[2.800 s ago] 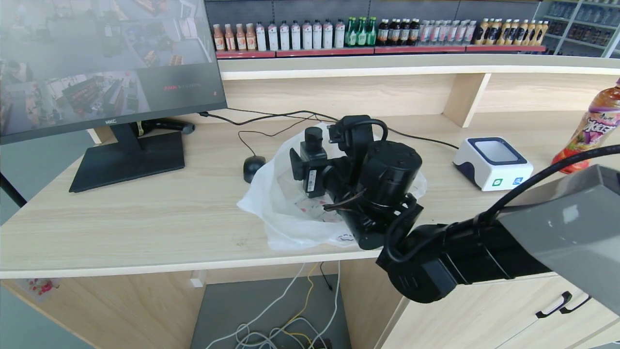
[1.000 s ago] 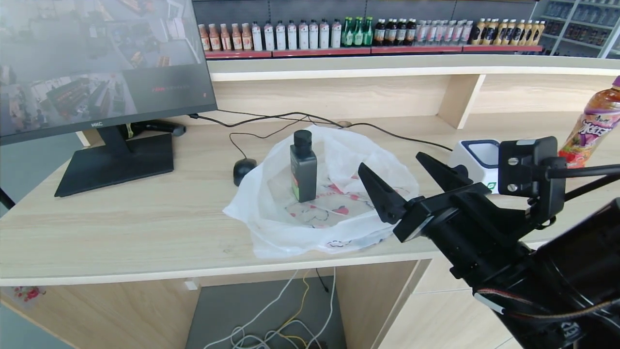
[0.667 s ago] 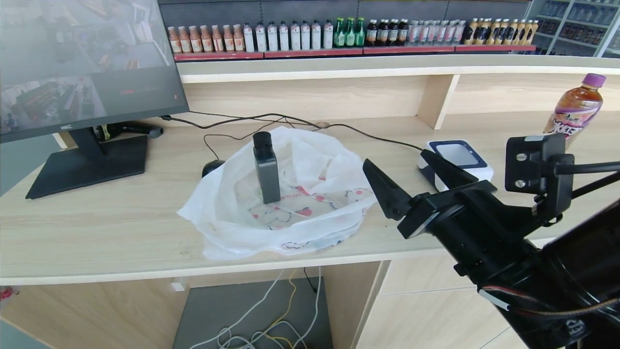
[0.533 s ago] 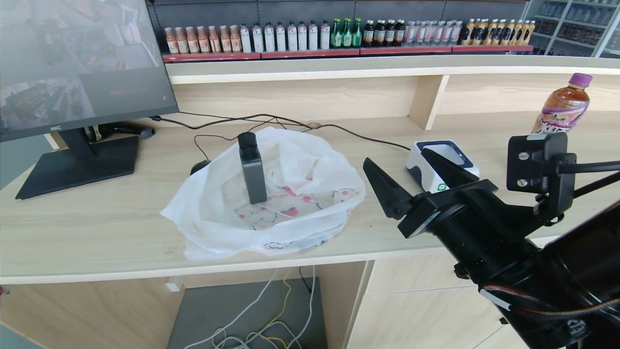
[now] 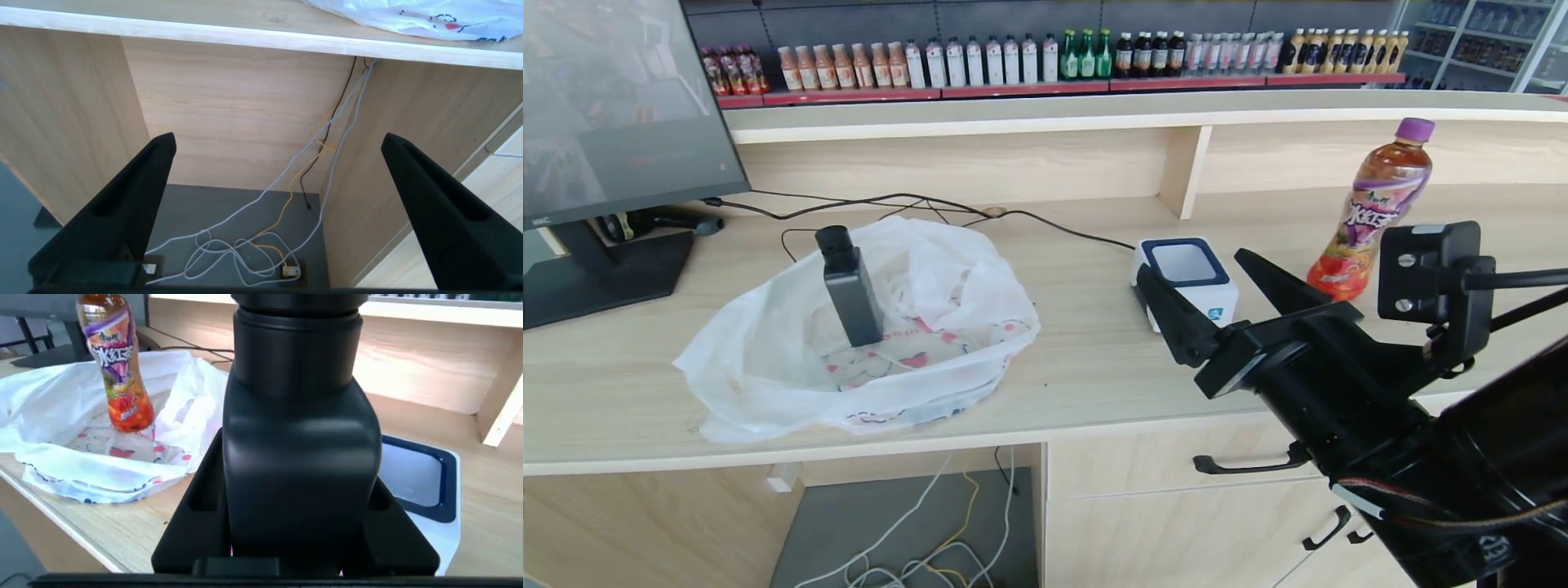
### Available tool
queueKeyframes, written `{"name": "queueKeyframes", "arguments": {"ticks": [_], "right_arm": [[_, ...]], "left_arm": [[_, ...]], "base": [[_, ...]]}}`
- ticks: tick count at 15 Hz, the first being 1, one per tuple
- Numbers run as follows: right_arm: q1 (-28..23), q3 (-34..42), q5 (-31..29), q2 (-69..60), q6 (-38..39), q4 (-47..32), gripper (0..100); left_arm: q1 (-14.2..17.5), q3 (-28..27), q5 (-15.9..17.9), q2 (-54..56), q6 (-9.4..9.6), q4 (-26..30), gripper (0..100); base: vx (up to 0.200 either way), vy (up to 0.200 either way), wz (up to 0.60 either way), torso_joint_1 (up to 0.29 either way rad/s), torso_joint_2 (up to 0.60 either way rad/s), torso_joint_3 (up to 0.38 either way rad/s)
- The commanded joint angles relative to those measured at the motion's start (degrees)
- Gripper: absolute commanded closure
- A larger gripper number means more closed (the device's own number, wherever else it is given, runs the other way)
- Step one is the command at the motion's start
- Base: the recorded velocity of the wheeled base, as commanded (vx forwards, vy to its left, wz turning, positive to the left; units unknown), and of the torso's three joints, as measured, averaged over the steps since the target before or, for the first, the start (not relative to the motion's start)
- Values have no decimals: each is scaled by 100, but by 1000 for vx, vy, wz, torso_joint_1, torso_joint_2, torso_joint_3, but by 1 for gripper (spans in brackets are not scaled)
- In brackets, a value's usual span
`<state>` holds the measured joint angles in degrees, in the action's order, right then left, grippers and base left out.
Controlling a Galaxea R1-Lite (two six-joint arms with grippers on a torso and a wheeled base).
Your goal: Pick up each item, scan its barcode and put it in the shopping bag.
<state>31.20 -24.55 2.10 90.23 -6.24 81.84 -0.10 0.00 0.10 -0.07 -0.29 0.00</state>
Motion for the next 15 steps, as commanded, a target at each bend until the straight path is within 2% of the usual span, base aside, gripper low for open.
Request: {"name": "queueKeyframes", "arguments": {"ticks": [1,4,10,15], "right_arm": [[-8,-155,230,73,53,-10,100],[-316,29,195,161,-140,87,100],[-483,-6,168,179,35,148,100],[-562,-32,72,363,281,254,100]], "left_arm": [[1,0,-1,-1,-6,0,0],[1,0,-1,-1,3,0,0],[1,0,-1,-1,-6,0,0],[1,0,-1,-1,-6,0,0]], "base": [[0,0,0,0,0,0],[0,0,0,0,0,0],[0,0,0,0,0,0],[0,200,0,2,2,3]]}}
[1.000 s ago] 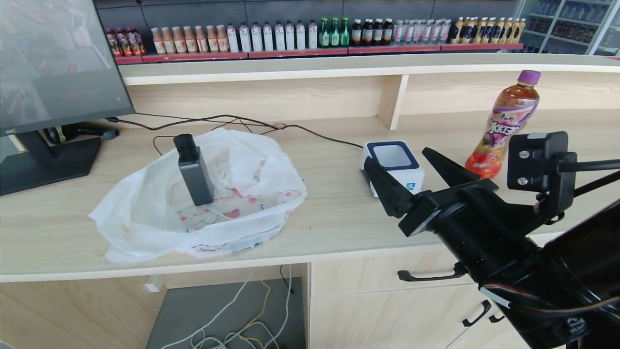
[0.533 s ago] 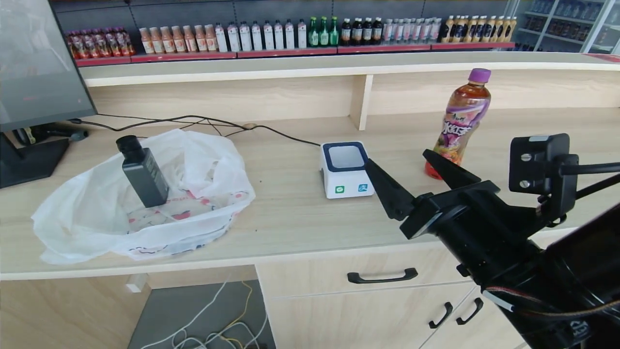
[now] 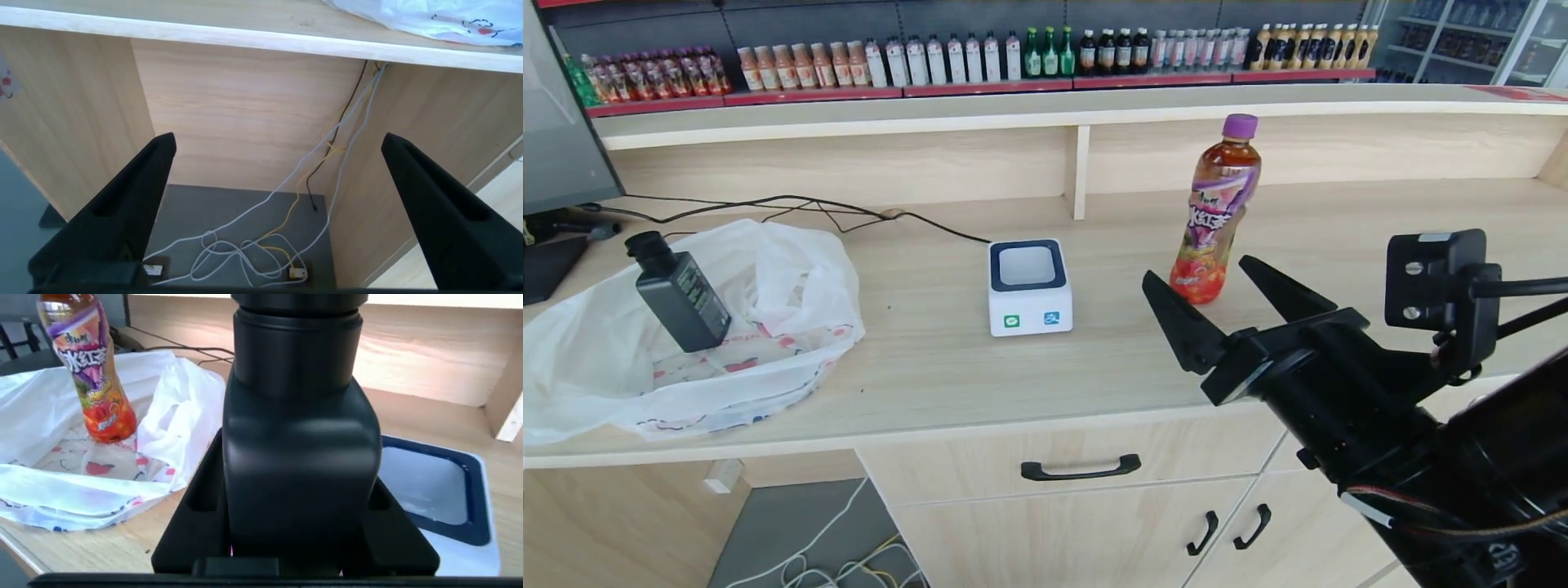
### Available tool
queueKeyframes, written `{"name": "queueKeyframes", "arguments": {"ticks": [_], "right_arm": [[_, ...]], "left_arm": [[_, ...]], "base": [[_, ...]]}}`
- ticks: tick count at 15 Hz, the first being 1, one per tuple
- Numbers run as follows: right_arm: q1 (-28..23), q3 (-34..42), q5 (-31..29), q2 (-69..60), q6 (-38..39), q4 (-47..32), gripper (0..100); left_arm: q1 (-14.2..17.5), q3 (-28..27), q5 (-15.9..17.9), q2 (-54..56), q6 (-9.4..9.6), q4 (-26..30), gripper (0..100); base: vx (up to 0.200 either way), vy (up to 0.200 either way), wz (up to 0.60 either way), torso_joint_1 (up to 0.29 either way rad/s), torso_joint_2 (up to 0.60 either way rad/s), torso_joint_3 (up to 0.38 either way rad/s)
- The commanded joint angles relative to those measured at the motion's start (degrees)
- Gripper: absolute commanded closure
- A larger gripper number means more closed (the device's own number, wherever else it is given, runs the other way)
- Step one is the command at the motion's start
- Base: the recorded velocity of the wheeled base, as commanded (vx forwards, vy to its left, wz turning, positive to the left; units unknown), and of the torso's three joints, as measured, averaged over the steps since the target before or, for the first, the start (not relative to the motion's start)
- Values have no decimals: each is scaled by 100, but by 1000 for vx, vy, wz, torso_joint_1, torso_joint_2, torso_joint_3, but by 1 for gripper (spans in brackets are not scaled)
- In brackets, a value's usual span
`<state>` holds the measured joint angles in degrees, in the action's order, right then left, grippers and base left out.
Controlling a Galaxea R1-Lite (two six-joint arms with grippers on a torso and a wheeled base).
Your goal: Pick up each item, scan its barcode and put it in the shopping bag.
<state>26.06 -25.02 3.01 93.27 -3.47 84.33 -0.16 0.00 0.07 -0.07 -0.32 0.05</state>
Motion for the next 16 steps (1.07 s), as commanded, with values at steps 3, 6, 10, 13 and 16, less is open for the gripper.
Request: {"name": "queueKeyframes", "arguments": {"ticks": [3,6,10,13,16], "right_arm": [[-216,23,-29,60,57,57,100],[-216,-12,-29,95,57,57,100],[-216,-30,-29,77,66,74,100],[-163,-188,-29,77,31,74,100],[-172,-548,-20,227,49,110,100]], "left_arm": [[7,0,1,-1,-3,-5,0],[7,0,1,-1,-3,-5,0],[7,0,1,-1,5,-5,0],[7,0,1,-1,5,-5,0],[7,0,1,-1,49,-5,0]], "base": [[0,200,0,-4,2,5],[0,200,0,1,-4,-1],[0,200,0,4,2,1],[0,67,0,-1,2,2],[0,0,0,0,0,0]]}}
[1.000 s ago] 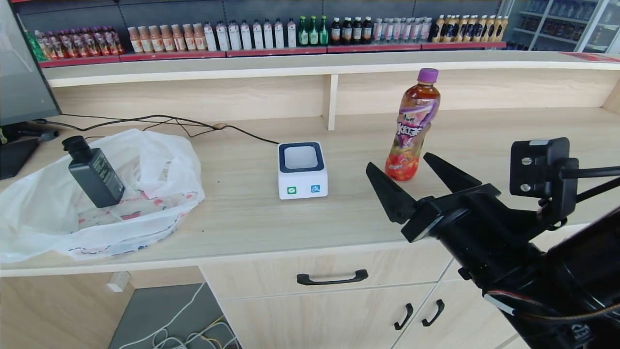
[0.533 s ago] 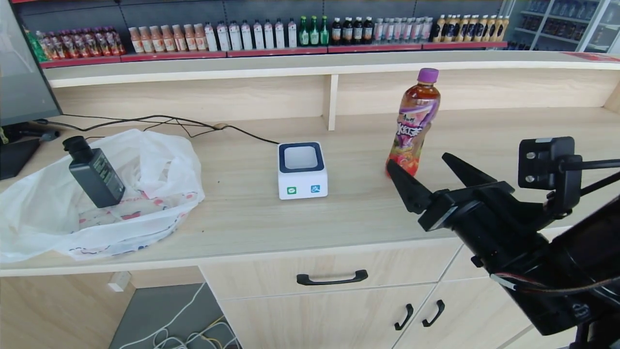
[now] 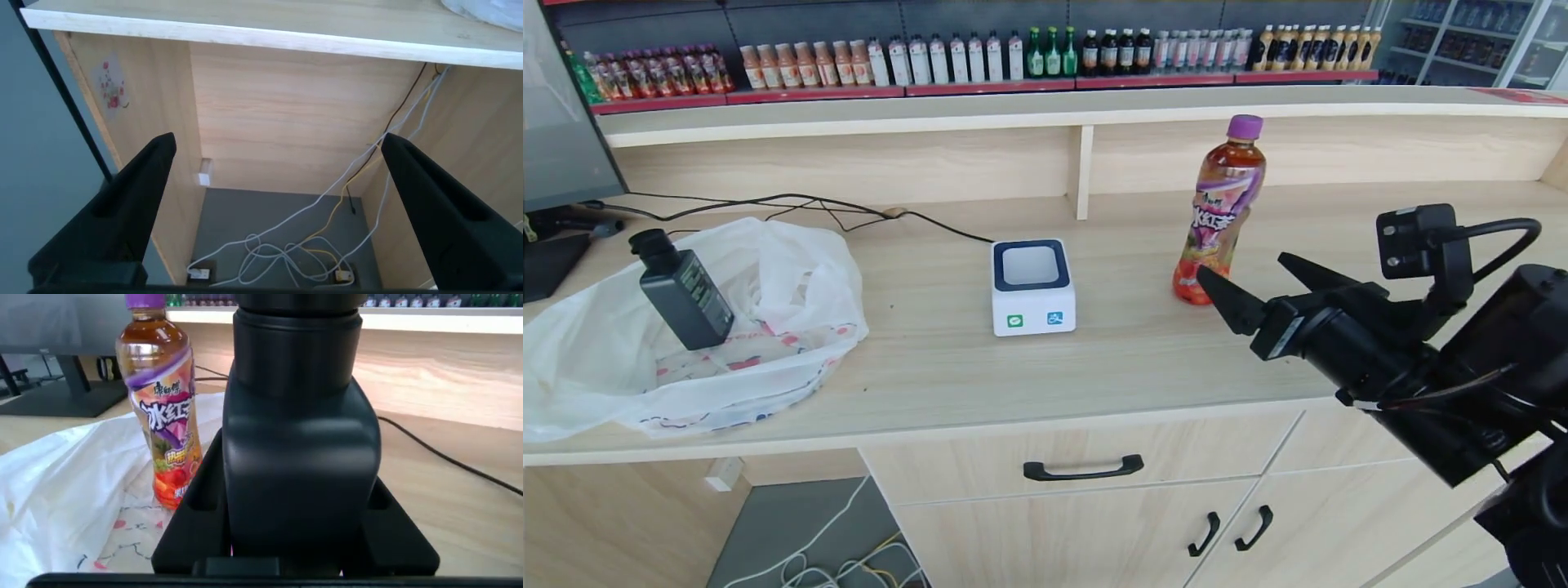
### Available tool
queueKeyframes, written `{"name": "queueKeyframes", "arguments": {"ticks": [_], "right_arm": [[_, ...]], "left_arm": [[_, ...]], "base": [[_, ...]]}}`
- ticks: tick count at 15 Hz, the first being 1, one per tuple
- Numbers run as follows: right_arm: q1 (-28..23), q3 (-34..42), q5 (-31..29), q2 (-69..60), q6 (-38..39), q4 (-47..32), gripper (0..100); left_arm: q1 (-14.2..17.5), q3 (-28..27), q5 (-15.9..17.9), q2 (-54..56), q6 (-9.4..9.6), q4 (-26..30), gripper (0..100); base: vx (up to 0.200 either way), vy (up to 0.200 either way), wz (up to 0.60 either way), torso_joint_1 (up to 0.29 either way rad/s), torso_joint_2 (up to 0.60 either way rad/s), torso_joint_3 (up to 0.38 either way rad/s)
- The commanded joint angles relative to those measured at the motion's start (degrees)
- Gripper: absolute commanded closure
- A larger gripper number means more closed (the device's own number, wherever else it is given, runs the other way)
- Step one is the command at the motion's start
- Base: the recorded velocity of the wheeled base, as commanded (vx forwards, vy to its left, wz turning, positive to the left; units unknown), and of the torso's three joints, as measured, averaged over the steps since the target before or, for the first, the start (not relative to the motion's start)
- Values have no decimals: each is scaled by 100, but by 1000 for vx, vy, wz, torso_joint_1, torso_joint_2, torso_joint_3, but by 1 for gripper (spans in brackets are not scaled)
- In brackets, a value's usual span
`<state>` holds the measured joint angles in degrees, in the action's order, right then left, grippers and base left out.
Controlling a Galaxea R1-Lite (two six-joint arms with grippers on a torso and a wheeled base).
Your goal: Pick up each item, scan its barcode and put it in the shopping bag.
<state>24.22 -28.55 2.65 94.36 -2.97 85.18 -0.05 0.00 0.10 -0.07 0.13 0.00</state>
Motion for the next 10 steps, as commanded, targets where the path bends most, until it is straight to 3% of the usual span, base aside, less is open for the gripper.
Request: {"name": "queueKeyframes", "arguments": {"ticks": [1,10], "right_arm": [[56,-327,17,241,-1,25,100],[496,-1188,-10,1472,113,25,100]], "left_arm": [[-4,0,-1,-1,4,0,0],[-4,0,-1,-1,13,0,0]], "base": [[0,0,0,0,0,0],[0,0,0,0,0,0]]}}
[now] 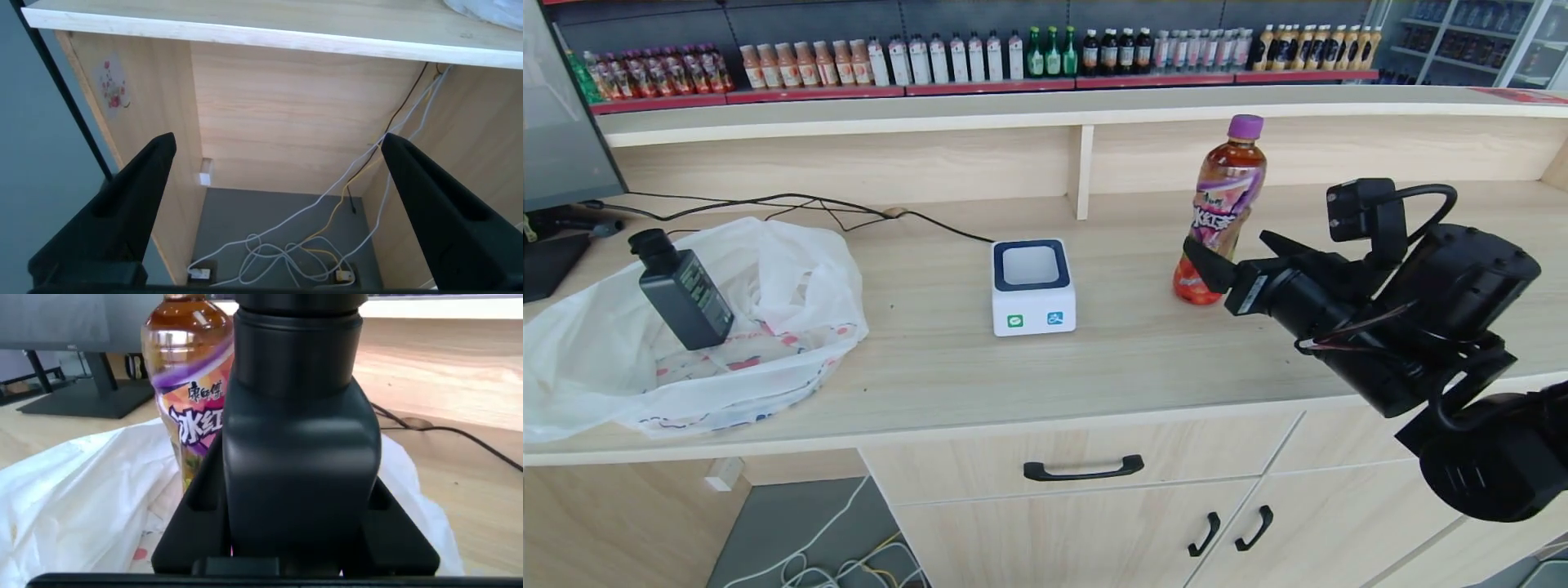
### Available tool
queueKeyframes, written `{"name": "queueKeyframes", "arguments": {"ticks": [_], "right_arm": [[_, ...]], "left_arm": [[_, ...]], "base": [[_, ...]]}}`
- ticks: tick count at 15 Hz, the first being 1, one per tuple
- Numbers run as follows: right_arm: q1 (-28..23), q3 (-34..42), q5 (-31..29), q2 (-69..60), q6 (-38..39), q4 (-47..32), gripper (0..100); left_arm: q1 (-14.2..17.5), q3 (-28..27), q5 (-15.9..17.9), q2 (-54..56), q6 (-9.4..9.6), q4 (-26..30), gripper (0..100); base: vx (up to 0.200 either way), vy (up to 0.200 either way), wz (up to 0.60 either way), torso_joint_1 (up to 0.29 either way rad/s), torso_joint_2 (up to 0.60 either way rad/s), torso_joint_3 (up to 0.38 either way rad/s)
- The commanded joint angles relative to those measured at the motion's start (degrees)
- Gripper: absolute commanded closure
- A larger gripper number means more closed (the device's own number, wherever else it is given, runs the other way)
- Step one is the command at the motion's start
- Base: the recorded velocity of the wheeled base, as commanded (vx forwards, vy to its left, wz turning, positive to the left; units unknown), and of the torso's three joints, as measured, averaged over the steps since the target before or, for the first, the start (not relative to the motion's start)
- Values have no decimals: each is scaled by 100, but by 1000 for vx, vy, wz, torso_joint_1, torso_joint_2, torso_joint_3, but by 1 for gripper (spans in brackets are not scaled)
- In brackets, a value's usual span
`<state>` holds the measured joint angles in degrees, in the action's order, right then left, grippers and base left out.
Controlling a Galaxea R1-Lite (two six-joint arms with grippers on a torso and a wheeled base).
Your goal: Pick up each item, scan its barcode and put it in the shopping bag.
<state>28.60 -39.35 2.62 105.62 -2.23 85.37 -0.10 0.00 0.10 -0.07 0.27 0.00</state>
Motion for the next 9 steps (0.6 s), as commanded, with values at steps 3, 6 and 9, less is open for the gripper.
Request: {"name": "queueKeyframes", "arguments": {"ticks": [3,6,9], "right_arm": [[58,-495,-16,750,47,6,100],[76,-670,-16,943,47,-3,100],[137,-785,-16,1207,47,-3,100]], "left_arm": [[1,0,-1,-1,-18,0,0],[1,0,-1,-1,-18,0,0],[1,0,-1,-1,-18,0,0]], "base": [[0,0,0,0,0,0],[0,0,0,0,0,0],[0,0,0,0,0,0]]}}
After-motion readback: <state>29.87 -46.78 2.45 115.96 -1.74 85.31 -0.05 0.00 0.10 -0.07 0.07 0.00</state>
